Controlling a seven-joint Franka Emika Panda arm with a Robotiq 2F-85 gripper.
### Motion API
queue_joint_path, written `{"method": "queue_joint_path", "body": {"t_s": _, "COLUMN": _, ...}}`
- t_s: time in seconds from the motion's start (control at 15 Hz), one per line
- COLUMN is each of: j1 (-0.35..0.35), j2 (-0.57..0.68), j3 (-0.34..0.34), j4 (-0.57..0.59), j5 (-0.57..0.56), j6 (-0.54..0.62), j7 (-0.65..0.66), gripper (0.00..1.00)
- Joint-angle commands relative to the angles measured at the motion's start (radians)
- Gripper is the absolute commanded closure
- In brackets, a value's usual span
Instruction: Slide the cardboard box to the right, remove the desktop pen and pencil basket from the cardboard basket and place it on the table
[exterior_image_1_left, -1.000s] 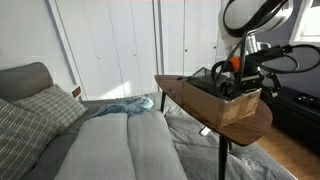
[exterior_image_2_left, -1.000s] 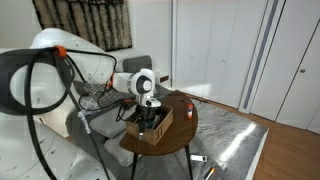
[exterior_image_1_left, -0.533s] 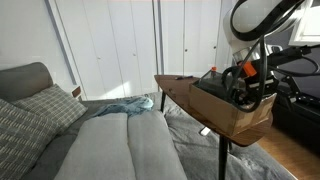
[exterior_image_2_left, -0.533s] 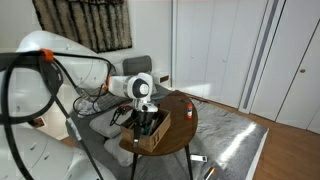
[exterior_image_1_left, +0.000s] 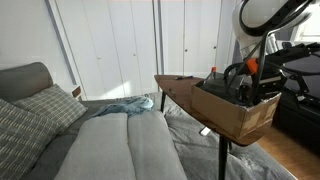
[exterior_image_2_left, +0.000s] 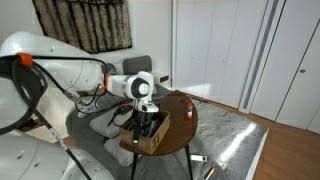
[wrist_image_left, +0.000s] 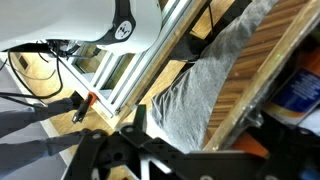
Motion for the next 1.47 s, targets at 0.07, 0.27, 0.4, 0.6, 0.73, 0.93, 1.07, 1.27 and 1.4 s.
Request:
{"method": "queue_joint_path", "body": {"t_s": 0.07, "j1": -0.044, "j2": -0.117, "j3": -0.008, "j4": -0.005, "j5": 0.016, "j6": 0.069, "j7": 0.064, "gripper": 0.0}}
{"method": "queue_joint_path", "body": {"t_s": 0.27, "j1": -0.059, "j2": -0.186, "j3": -0.017, "j4": 0.012, "j5": 0.027, "j6": 0.109, "j7": 0.059, "gripper": 0.0}}
{"method": "queue_joint_path", "body": {"t_s": 0.4, "j1": -0.068, "j2": -0.227, "j3": -0.025, "j4": 0.025, "j5": 0.035, "j6": 0.135, "j7": 0.051, "gripper": 0.0}}
{"method": "queue_joint_path", "body": {"t_s": 0.6, "j1": -0.089, "j2": -0.271, "j3": -0.031, "j4": 0.043, "j5": 0.036, "j6": 0.193, "j7": 0.05, "gripper": 0.0}}
{"method": "queue_joint_path", "body": {"t_s": 0.73, "j1": -0.109, "j2": -0.298, "j3": -0.047, "j4": 0.044, "j5": 0.033, "j6": 0.265, "j7": 0.041, "gripper": 0.0}}
{"method": "queue_joint_path", "body": {"t_s": 0.93, "j1": -0.122, "j2": -0.261, "j3": -0.107, "j4": 0.033, "j5": 0.04, "j6": 0.48, "j7": -0.056, "gripper": 0.0}}
{"method": "queue_joint_path", "body": {"t_s": 1.07, "j1": -0.104, "j2": -0.19, "j3": -0.155, "j4": 0.042, "j5": 0.12, "j6": 0.616, "j7": -0.108, "gripper": 0.0}}
{"method": "queue_joint_path", "body": {"t_s": 1.27, "j1": -0.056, "j2": -0.093, "j3": -0.194, "j4": 0.071, "j5": 0.273, "j6": 0.623, "j7": -0.2, "gripper": 0.0}}
{"method": "queue_joint_path", "body": {"t_s": 1.4, "j1": -0.066, "j2": -0.067, "j3": -0.212, "j4": 0.098, "j5": 0.306, "j6": 0.556, "j7": -0.267, "gripper": 0.0}}
